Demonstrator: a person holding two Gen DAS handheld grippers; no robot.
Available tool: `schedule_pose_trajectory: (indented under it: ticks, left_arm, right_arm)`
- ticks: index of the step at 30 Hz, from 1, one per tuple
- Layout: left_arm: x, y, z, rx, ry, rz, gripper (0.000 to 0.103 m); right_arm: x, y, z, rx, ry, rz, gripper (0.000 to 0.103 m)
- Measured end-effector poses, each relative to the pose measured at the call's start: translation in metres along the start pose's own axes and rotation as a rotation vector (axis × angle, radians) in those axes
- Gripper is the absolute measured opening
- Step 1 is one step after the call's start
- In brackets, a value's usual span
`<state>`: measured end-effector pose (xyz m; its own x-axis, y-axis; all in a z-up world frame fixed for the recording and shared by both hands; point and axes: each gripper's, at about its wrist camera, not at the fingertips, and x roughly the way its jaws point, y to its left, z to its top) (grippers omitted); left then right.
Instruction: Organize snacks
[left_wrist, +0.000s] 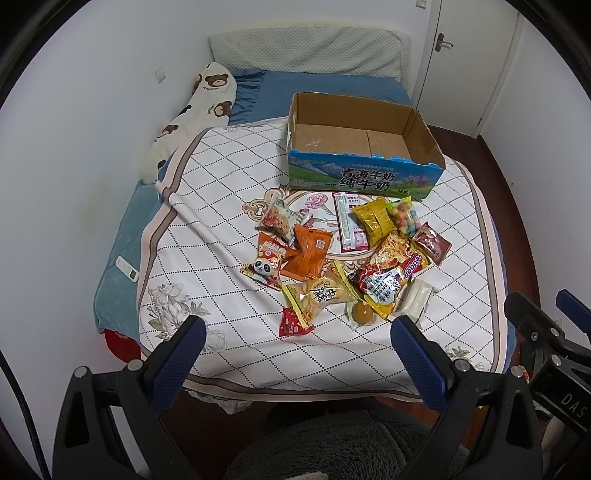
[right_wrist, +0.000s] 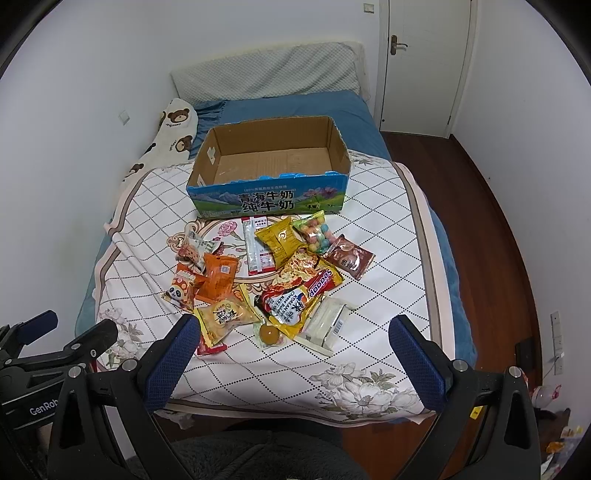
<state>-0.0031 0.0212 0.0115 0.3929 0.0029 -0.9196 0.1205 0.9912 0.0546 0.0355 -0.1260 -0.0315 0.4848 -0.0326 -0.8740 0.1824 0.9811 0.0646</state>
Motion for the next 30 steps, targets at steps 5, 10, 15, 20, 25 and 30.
schedule_pose_trajectory:
  ticks: [5, 10, 15, 20, 25, 30]
  left_arm:
    - [0.0, 0.0, -0.001, 0.001, 0.0, 0.0, 0.102]
    - [0.0, 0.001, -0.001, 0.001, 0.0, -0.001, 0.102]
    - [0.009, 0.001, 0.003, -0.004, 0.004, 0.006, 0.102]
    - [0.052, 0.007, 0.02, -0.022, 0.04, 0.054, 0.102]
    - [0.122, 0.018, 0.034, -0.015, 0.13, 0.12, 0.102]
    - [0.193, 0.022, 0.048, 0.007, 0.223, 0.127, 0.102]
  right_arm:
    - [0.0, -0.001, 0.002, 0.002, 0.0, 0.003, 0.103]
    - [0.0, -0.001, 0.003, 0.003, 0.0, 0.004, 0.103]
    - [0.007, -0.004, 0.006, 0.016, 0.009, 0.006, 0.103]
    - [0.045, -0.015, 0.014, 0.07, 0.047, 0.016, 0.103]
    - [0.117, -0.025, 0.018, 0.132, 0.145, 0.046, 0.103]
    - [0.197, -0.028, 0.019, 0.178, 0.252, 0.035, 0.103]
